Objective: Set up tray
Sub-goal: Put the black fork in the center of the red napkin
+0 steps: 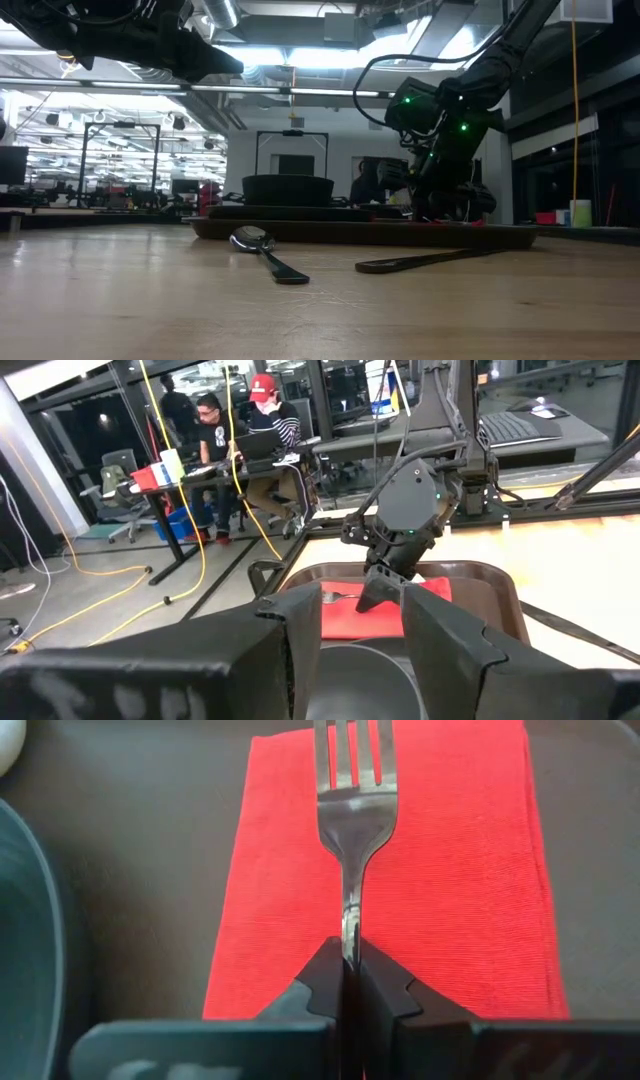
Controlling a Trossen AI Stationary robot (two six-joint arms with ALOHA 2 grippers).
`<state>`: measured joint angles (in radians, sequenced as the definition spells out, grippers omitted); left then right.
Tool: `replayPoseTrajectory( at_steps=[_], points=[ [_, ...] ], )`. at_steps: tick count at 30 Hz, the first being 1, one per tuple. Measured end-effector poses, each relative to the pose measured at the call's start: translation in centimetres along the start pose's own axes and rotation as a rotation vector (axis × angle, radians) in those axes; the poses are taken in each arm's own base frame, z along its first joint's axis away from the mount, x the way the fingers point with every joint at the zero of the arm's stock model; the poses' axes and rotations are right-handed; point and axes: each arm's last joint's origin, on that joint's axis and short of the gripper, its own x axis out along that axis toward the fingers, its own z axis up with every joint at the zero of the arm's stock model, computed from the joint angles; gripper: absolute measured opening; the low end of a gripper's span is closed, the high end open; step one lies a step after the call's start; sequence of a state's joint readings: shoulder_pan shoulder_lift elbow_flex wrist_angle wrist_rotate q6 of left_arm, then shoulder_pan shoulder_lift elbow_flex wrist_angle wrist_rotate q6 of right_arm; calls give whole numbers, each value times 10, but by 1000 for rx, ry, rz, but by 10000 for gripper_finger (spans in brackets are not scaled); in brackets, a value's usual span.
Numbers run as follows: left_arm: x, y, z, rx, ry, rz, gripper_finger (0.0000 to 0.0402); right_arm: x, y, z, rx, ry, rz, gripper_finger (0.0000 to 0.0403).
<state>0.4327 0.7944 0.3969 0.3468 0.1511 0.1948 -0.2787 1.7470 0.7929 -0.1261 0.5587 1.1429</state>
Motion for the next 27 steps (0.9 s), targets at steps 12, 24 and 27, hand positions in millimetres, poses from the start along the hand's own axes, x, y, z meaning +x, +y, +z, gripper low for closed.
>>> replayPoseTrajectory(
  at_steps=[12, 24, 27],
  points=[
    [0, 0, 0, -1, 0, 0, 130, 0, 0, 0, 1, -4, -1, 39],
    [0, 0, 0, -1, 1, 0, 130, 0, 0, 1, 1, -22, -8, 41],
    [0, 0, 0, -1, 1, -1, 130, 0, 0, 1, 1, -22, -9, 41]
  ],
)
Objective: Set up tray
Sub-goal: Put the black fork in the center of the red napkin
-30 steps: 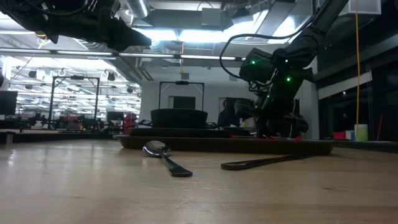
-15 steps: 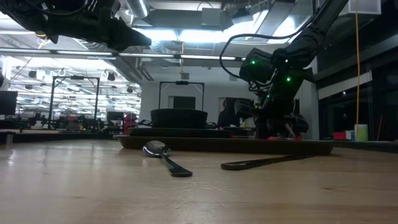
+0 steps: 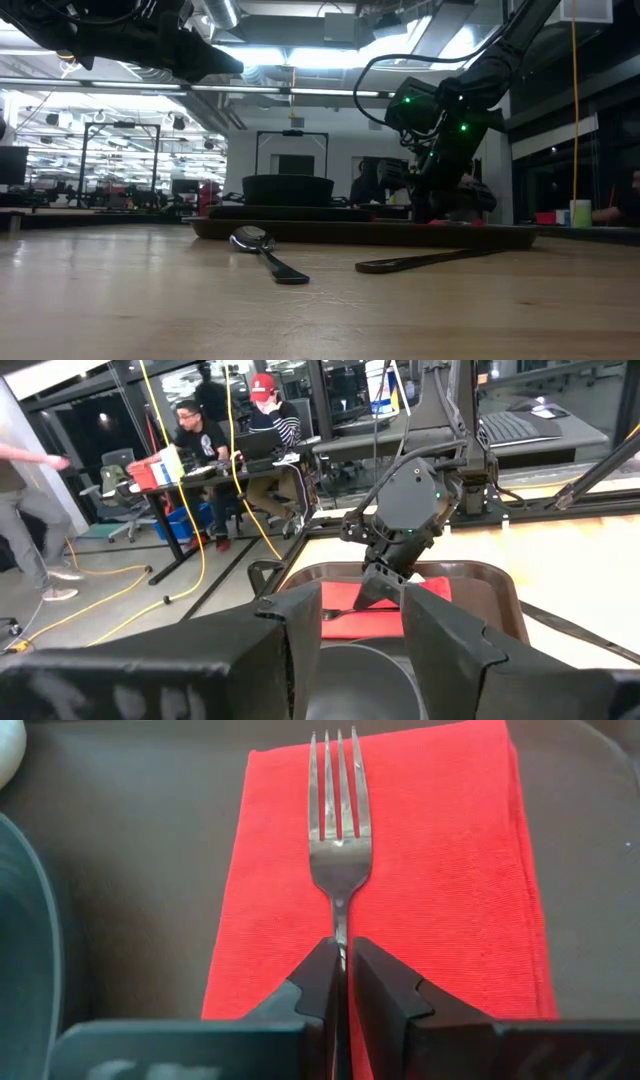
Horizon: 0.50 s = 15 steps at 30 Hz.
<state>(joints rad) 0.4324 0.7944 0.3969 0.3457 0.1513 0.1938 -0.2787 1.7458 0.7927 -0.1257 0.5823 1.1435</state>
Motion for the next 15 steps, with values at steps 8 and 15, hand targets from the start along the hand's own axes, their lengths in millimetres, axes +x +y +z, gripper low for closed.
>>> replayPoseTrajectory(
  at_steps=[8, 15],
  points=[
    [0, 0, 0, 0, 1, 1, 130, 0, 0, 0, -49, 0, -1, 42],
    [0, 0, 0, 0, 1, 0, 130, 0, 0, 0, -103, -1, 1, 42]
  ],
)
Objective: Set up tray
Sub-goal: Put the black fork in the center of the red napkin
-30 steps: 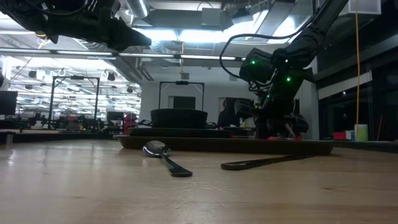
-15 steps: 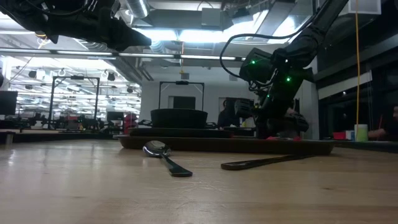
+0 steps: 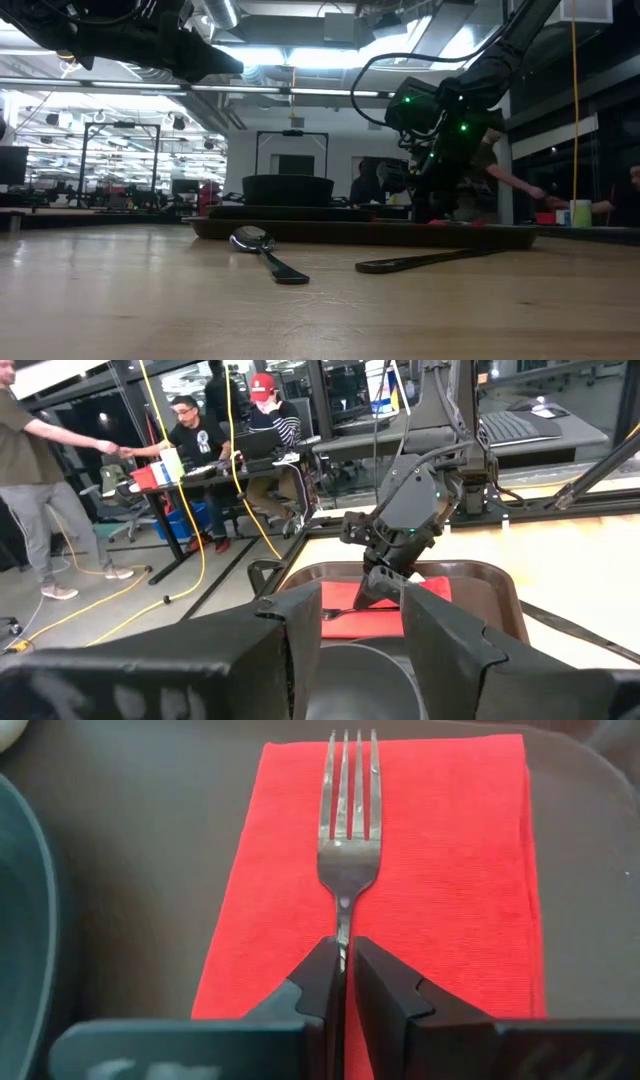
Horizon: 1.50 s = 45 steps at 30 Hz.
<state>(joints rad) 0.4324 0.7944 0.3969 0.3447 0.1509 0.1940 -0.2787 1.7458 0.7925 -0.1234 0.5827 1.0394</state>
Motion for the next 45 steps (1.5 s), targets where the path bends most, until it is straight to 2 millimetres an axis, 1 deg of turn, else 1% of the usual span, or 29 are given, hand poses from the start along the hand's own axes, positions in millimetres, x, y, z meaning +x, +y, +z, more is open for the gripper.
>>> replayPoseTrajectory(
  at_steps=[5, 11, 14, 25, 37, 41, 45],
  points=[
    [0, 0, 0, 0, 0, 0, 130, 0, 0, 0, -46, 1, 1, 42],
    [0, 0, 0, 1, 0, 0, 130, 0, 0, 0, -59, 9, 5, 42],
    [0, 0, 0, 1, 0, 0, 130, 0, 1, -1, -101, 34, 22, 42],
    [0, 0, 0, 0, 1, 0, 130, 0, 1, -1, -132, 42, 28, 42],
    [0, 0, 0, 0, 1, 0, 130, 0, -2, -2, -45, 37, -8, 42],
    [0, 0, 0, 0, 1, 0, 130, 0, -3, -1, -3, -1, -32, 42],
    [0, 0, 0, 1, 1, 0, 130, 0, -3, -1, 6, -2, -32, 42]
  ],
)
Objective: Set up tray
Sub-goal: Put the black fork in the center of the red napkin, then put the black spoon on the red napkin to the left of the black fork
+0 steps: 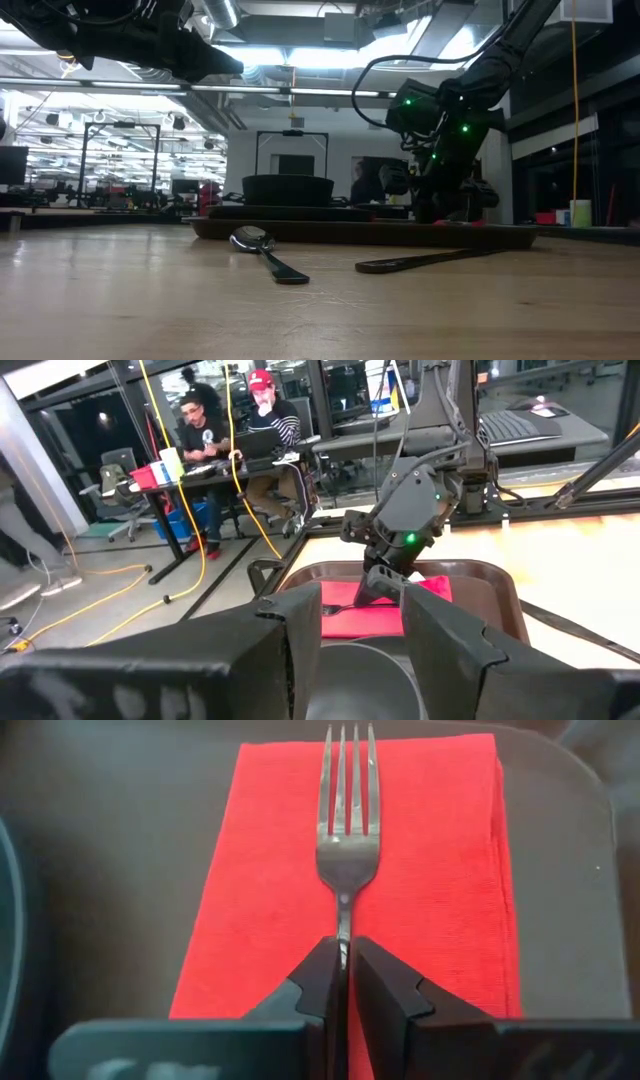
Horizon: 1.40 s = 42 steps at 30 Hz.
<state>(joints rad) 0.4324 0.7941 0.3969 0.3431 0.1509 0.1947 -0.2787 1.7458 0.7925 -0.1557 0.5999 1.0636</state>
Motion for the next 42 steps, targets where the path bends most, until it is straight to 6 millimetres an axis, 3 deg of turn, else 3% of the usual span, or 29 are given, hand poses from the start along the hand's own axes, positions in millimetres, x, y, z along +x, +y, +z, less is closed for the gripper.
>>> replayPoseTrajectory(
  at_steps=[14, 20, 27, 34, 42],
  points=[
    [0, 0, 0, 1, 3, -1, 130, -10, 1, 8, -22, -6, 42, 42],
    [0, 0, -1, -3, 12, -2, 130, -32, 2, 25, -39, -49, 111, 42],
    [0, -1, -5, -13, 47, -9, 130, -76, 5, 34, -66, -137, 235, 41],
    [0, -1, -5, -59, 47, -8, 130, -117, 15, 12, -221, -221, 332, 7],
    [-1, -1, -3, -69, 38, -15, 130, -154, 22, -26, -353, -330, 392, 7]
  ],
)
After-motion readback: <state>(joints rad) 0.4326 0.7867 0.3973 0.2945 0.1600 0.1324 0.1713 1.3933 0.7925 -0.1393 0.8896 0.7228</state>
